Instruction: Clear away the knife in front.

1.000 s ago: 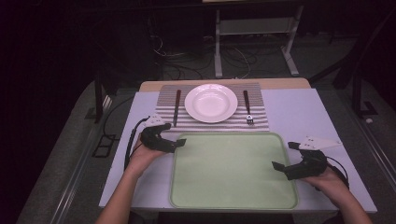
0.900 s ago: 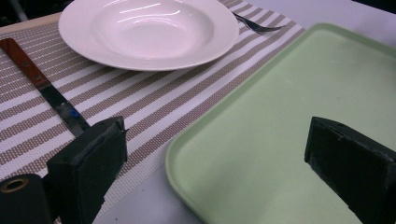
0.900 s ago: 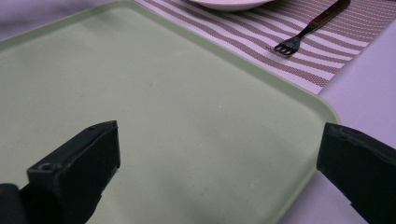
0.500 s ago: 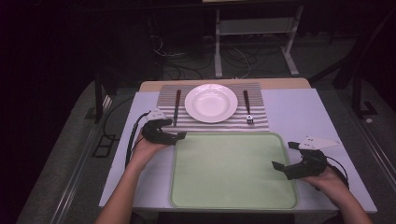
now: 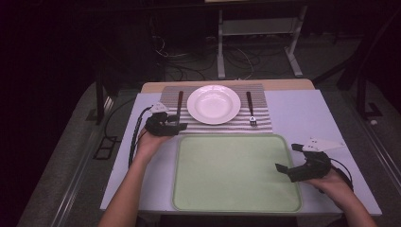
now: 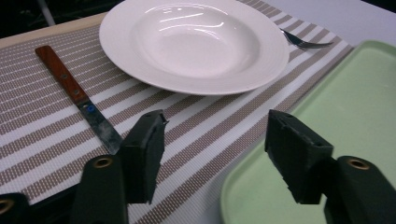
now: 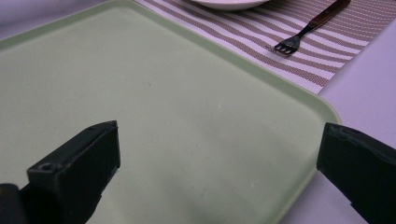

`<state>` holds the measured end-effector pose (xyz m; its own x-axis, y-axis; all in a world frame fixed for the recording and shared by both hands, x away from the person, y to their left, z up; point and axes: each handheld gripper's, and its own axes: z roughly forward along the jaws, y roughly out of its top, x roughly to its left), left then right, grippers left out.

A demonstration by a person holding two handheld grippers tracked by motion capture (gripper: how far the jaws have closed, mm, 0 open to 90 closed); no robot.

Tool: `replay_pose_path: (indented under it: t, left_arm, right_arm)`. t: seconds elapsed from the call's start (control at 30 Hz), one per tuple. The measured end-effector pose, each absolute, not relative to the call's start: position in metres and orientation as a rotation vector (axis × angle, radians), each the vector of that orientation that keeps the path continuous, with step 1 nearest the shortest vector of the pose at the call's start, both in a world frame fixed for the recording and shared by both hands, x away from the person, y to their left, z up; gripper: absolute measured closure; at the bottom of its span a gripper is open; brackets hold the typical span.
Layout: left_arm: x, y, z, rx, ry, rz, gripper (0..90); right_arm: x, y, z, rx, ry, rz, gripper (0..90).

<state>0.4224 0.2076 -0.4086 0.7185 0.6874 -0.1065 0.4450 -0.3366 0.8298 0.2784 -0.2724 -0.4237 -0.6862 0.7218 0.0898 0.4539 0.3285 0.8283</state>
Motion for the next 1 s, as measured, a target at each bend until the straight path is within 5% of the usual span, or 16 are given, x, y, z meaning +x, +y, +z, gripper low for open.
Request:
replay_pose_path:
  t: [0.57,1.0]
  left_arm:
    - [0.460,0.199,-0.418,2.035,0.960,0.396,87.5]
    - [0.482,0.194,-0.442,2.079,1.044,0.404,89.2]
  right_arm:
    - [0.280,-0.272,-0.425,1.059,2.304,1.283,0.0]
    - [0.280,-0.274,-0.425,1.067,2.303,1.285,0.0]
